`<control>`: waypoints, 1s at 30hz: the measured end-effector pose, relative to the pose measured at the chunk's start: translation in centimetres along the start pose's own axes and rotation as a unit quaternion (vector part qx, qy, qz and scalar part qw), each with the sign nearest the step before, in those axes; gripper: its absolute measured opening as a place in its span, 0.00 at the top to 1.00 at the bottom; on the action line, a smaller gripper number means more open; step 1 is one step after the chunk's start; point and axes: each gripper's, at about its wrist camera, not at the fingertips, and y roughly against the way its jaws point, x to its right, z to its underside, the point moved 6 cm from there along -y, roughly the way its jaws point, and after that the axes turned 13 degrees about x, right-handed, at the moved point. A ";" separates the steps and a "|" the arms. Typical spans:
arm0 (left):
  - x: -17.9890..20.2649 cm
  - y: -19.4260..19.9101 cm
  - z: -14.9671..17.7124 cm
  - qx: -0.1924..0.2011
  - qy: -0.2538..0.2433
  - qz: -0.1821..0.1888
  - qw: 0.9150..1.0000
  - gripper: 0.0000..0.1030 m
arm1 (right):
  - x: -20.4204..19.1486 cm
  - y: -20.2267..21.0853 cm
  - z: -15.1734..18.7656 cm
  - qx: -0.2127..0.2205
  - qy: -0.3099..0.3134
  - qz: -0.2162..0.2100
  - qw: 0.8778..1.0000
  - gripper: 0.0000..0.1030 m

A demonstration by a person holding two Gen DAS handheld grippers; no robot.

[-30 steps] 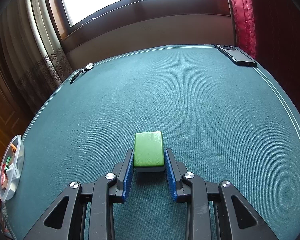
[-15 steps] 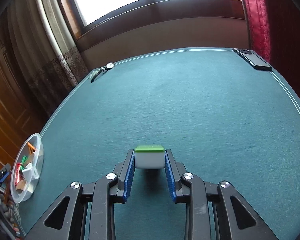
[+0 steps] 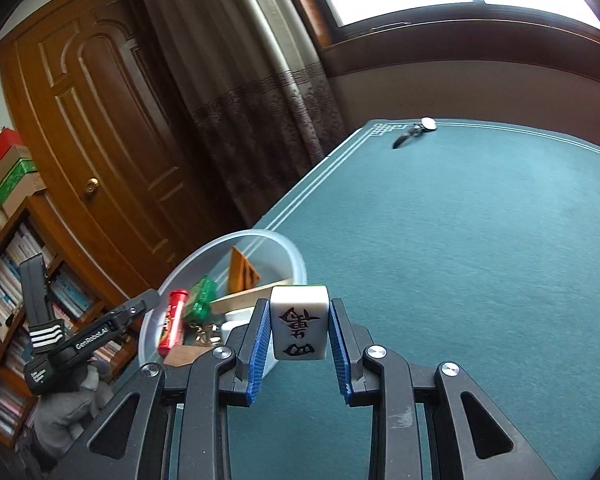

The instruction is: Organize rigid objects

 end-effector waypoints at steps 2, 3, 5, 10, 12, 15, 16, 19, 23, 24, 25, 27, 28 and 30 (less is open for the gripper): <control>-0.1 -0.1 0.1 -0.002 0.001 0.001 1.000 0.27 | -1.8 -0.5 -0.1 -0.003 0.009 -0.019 1.000 0.70; -0.1 -0.2 0.2 -0.003 0.001 0.001 1.000 0.27 | -2.6 -0.8 -0.1 -0.004 0.013 -0.026 1.000 0.70; -0.2 -0.3 0.3 -0.006 0.001 0.003 1.000 0.27 | -3.9 -1.4 0.0 -0.010 0.021 -0.041 0.999 0.70; -0.5 -0.5 0.2 -0.009 0.005 0.002 1.000 0.27 | -6.4 -2.7 0.9 -0.022 0.039 -0.060 0.997 0.70; -0.7 -0.5 0.2 -0.009 0.007 0.001 1.000 0.27 | -7.1 -3.3 1.0 -0.025 0.043 -0.069 0.996 0.70; -0.9 -0.5 0.2 -0.010 0.012 -0.002 1.000 0.25 | -7.5 -4.3 1.1 -0.022 0.048 -0.068 0.996 0.57; -0.9 -0.4 0.1 -0.010 0.013 -0.002 1.000 0.21 | -7.5 -4.4 1.1 -0.021 0.048 -0.068 0.996 0.54; -0.8 -0.2 -0.1 -0.006 0.010 -0.005 1.000 0.17 | -6.9 -3.9 1.3 -0.017 0.057 -0.060 0.996 0.41; -0.3 0.2 -0.2 0.001 -0.008 -0.012 1.000 0.12 | -5.0 -2.7 2.0 -0.013 0.070 -0.028 0.997 0.25; -0.1 0.2 -0.1 0.003 -0.014 -0.015 1.000 0.11 | -4.5 -2.4 2.2 -0.013 0.070 -0.020 0.997 0.19; 0.1 0.3 -0.1 0.005 -0.020 -0.019 1.000 0.10 | -4.0 -2.1 2.4 -0.013 0.068 -0.013 0.998 0.12; 0.5 0.5 -0.1 0.008 -0.034 -0.027 0.999 0.08 | -2.9 -1.6 2.7 -0.011 0.057 -0.001 0.998 0.03; 0.7 0.6 0.0 0.009 -0.040 -0.031 0.999 0.06 | -2.5 -1.3 2.7 -0.009 0.051 0.004 0.999 0.01; 1.1 0.8 0.2 0.012 -0.047 -0.040 0.998 0.04 | -1.9 -1.0 2.8 -0.007 0.050 0.015 0.999 0.01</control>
